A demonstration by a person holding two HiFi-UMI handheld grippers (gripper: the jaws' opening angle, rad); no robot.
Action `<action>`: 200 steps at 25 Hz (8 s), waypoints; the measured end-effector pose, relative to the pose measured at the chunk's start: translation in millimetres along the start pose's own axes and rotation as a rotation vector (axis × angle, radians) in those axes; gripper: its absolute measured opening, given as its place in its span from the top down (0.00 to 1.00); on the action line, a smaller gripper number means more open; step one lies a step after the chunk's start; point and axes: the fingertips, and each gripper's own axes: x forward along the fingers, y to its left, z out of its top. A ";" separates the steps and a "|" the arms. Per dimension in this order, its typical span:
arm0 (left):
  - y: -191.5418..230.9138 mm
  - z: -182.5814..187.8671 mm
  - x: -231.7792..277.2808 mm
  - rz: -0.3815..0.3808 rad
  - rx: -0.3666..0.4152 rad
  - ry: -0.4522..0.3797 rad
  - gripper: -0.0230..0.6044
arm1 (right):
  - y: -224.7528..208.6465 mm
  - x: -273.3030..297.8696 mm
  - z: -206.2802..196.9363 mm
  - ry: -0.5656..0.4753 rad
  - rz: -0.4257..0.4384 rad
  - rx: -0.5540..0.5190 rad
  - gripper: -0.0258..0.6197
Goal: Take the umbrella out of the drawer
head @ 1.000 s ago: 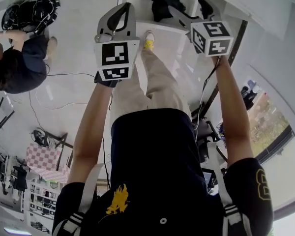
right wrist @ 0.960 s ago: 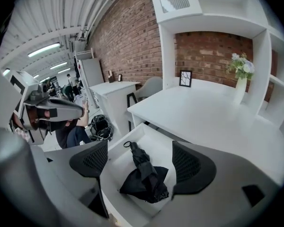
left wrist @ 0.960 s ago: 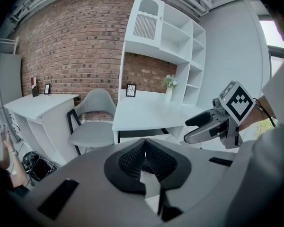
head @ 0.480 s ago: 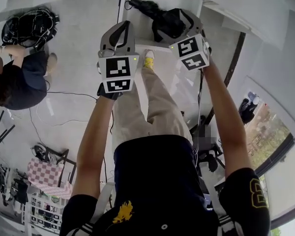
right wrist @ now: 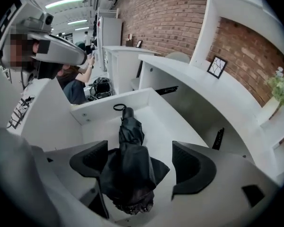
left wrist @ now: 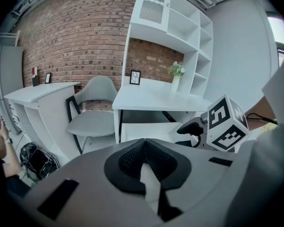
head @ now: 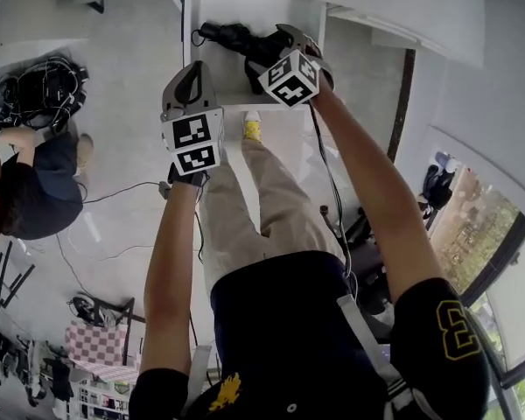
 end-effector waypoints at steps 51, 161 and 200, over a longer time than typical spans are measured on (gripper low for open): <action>-12.4 -4.6 23.7 -0.046 0.063 0.043 0.93 | 41.4 102.1 -55.2 0.238 0.202 -0.123 0.45; -138.4 365.5 -195.7 -0.239 0.346 -0.498 0.93 | -114.5 -496.2 195.0 -0.840 -0.084 0.550 0.53; -120.3 366.2 -208.8 -0.192 0.356 -0.514 0.93 | -116.4 -504.9 193.1 -0.870 -0.155 0.559 0.53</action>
